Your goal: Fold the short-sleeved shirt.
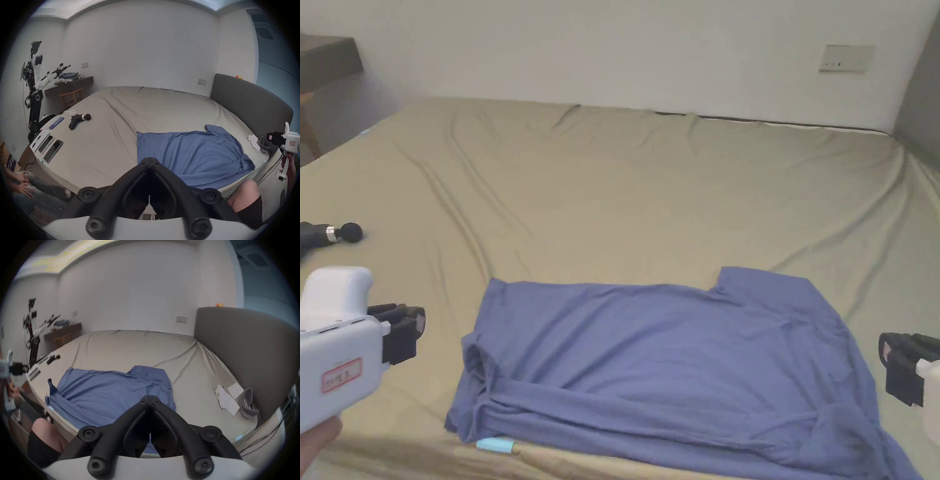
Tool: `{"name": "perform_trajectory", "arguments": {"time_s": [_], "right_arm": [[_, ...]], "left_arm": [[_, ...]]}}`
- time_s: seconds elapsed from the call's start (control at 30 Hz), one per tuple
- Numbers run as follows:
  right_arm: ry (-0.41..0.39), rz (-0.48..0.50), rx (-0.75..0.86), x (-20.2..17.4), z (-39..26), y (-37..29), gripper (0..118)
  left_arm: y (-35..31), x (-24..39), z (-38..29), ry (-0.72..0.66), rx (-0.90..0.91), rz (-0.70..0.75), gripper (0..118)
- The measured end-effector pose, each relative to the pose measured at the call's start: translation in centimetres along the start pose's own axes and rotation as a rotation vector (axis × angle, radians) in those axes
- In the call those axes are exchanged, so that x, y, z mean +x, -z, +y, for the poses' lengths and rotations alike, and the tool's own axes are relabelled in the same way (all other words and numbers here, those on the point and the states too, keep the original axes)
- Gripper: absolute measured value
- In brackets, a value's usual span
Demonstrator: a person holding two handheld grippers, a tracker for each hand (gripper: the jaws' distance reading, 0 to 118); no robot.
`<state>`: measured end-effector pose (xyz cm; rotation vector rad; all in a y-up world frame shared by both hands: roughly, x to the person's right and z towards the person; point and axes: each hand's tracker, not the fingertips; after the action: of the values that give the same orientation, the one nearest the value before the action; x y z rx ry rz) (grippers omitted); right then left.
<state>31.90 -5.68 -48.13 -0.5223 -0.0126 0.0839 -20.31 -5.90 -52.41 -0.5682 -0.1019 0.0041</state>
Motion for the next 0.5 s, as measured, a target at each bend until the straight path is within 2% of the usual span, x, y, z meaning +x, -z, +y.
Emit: {"name": "perform_trajectory", "arguments": {"time_s": [0.1,0.17,0.2,0.33,0.5], "right_arm": [[0.069,0.107,0.006,-1.2,0.3,2.0,2],[0.047,0.112,-0.001,-2.2,0.5,3.7,2],[0.011,0.103,0.008,-3.5,1.1,4.0,2],[0.016,0.152,-0.042,-5.7,2.3,7.1,2],[0.019,0.166,-0.065,-6.9,3.0,9.8,2]], "left_arm": [[3.3,0.2,1.9,-0.022,-0.010,-0.020,0],[6.4,0.8,2.9,0.017,-0.043,0.008,0],[8.4,0.3,4.0,0.050,-0.065,0.040,0],[15.5,0.2,6.5,0.029,-0.145,0.020,0],[25.4,-1.0,9.1,0.036,-0.236,0.088,0]]}}
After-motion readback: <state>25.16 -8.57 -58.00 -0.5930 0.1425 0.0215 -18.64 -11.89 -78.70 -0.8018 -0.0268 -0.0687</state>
